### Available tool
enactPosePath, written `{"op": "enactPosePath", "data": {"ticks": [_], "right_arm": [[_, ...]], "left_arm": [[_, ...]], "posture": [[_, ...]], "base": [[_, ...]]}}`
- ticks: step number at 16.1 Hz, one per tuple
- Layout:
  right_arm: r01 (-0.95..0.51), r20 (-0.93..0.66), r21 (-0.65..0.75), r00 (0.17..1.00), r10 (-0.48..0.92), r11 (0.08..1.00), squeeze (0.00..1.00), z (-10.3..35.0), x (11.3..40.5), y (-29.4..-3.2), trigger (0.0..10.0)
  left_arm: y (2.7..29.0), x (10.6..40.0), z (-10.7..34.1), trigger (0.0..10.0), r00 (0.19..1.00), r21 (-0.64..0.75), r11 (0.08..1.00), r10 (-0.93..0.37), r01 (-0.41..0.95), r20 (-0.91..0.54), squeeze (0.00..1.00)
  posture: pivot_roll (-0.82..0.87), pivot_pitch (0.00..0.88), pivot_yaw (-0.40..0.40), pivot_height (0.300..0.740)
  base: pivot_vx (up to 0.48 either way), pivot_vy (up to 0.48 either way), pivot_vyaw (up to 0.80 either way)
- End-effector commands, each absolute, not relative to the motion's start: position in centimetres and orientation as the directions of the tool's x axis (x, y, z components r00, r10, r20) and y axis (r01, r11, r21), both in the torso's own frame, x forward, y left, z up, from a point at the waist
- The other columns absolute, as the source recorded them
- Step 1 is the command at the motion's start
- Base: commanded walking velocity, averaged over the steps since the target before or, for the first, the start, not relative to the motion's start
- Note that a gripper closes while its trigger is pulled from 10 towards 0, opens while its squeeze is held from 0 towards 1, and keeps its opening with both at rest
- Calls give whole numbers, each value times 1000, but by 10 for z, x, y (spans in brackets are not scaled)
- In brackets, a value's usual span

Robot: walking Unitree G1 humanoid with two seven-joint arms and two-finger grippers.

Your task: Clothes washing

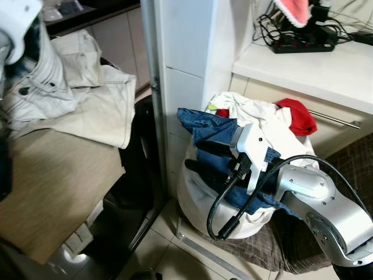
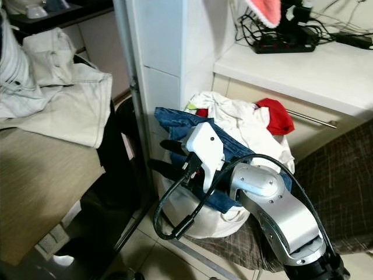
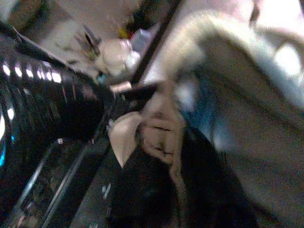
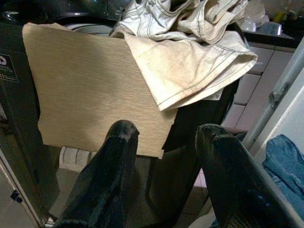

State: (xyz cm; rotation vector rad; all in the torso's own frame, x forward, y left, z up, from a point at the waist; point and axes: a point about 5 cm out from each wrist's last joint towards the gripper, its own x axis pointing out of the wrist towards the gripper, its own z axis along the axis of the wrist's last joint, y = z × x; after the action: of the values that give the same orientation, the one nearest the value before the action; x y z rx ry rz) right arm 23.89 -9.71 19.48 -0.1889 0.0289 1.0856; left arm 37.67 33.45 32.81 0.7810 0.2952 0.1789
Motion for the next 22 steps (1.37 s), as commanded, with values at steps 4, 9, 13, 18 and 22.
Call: {"op": "enactPosePath", "data": {"ticks": [4,9,13,18,22], "right_arm": [[-902,-71,-140,420,905,408,0,204,240,-78,10000],[-829,0,-178,538,843,530,0,215,260,-82,10000],[-812,-63,-212,567,822,544,0,205,263,-84,10000],[-810,-82,-217,572,816,545,0,202,261,-87,10000],[-797,-84,-219,590,803,563,0,201,261,-92,10000]], "left_arm": [[366,356,309,10000,880,694,720,321,14,-350,1000],[391,340,341,10000,864,777,591,487,-217,-129,1000],[420,316,343,10000,777,863,432,625,-262,-77,0],[417,307,391,10000,795,834,384,599,-396,101,0],[383,322,423,10000,896,596,671,371,-440,244,0]], "posture": [[-41,0,21,740],[-35,0,13,740],[-33,0,19,740],[-41,0,31,740],[-33,0,29,740]], "base": [[0,0,0],[0,0,0],[0,0,0],[0,0,0],[0,0,0]]}}
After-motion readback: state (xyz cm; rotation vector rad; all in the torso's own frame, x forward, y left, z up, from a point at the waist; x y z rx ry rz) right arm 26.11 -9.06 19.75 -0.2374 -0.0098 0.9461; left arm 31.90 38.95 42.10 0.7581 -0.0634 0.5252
